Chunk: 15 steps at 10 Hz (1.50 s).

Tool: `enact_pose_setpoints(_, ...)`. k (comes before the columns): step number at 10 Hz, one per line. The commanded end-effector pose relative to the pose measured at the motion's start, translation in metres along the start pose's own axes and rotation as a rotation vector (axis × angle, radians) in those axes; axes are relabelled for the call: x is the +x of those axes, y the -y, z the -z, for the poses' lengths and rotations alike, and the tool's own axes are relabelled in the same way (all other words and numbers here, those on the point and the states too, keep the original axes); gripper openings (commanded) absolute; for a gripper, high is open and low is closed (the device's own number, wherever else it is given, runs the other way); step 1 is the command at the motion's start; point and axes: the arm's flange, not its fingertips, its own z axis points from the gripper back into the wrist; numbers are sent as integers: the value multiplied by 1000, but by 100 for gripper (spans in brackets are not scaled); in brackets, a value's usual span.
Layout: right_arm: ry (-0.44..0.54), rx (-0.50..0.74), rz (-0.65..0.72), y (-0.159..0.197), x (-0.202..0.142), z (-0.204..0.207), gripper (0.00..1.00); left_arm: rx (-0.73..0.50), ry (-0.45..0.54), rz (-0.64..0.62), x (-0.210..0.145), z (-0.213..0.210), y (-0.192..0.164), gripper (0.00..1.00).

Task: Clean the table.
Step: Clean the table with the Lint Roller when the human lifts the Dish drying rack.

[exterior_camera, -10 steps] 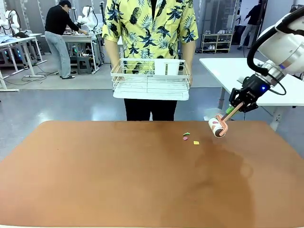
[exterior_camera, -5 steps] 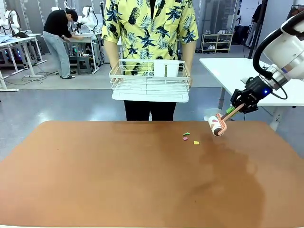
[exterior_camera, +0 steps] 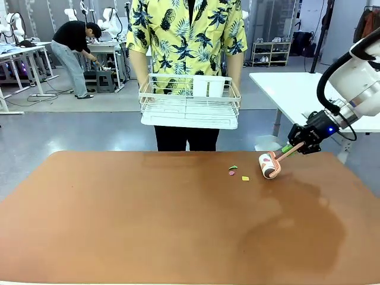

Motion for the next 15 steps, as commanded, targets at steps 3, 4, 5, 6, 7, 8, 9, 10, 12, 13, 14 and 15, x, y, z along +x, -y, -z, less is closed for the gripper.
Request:
enact_pose_setpoints(3, -14, 22, 12, 16, -8, 34, 21, -20, 1, 8, 0, -3, 0, 100)
enact_pose_setpoints(4, -38, 31, -1, 7, -10, 43, 21, -20, 1, 8, 0, -3, 0, 100)
enact_pose_setpoints(5, -101, 71, -23, -8, -12, 63, 21, -20, 1, 8, 0, -3, 0, 100)
enact_pose_setpoints(6, -122, 81, -2, -33, -14, 98, 21, -20, 1, 8, 0, -3, 0, 100)
enact_pose_setpoints(7, -108, 77, 21, -61, -23, 134, 21, -20, 1, 8, 0, -3, 0, 100)
enact_pose_setpoints(8, -141, 161, 51, -92, -39, 173, 21, -20, 1, 8, 0, -3, 0, 100)
enact_pose_setpoints(9, -154, 137, 12, -118, -53, 201, 21, -20, 1, 8, 0, -3, 0, 100)
enact_pose_setpoints(10, -177, 130, -20, -134, -59, 210, 21, -20, 1, 8, 0, -3, 0, 100)
enact_pose_setpoints(12, -128, 136, -3, -146, -59, 202, 21, -20, 1, 8, 0, -3, 0, 100)
enact_pose_setpoints(13, -122, 138, -13, -152, -61, 198, 21, -20, 1, 8, 0, -3, 0, 100)
enact_pose_setpoints(14, -119, 140, -15, -158, -60, 188, 21, -20, 1, 8, 0, -3, 0, 100)
enact_pose_setpoints(15, -81, 139, -56, -185, -51, 150, 21, -20, 1, 8, 0, -3, 0, 100)
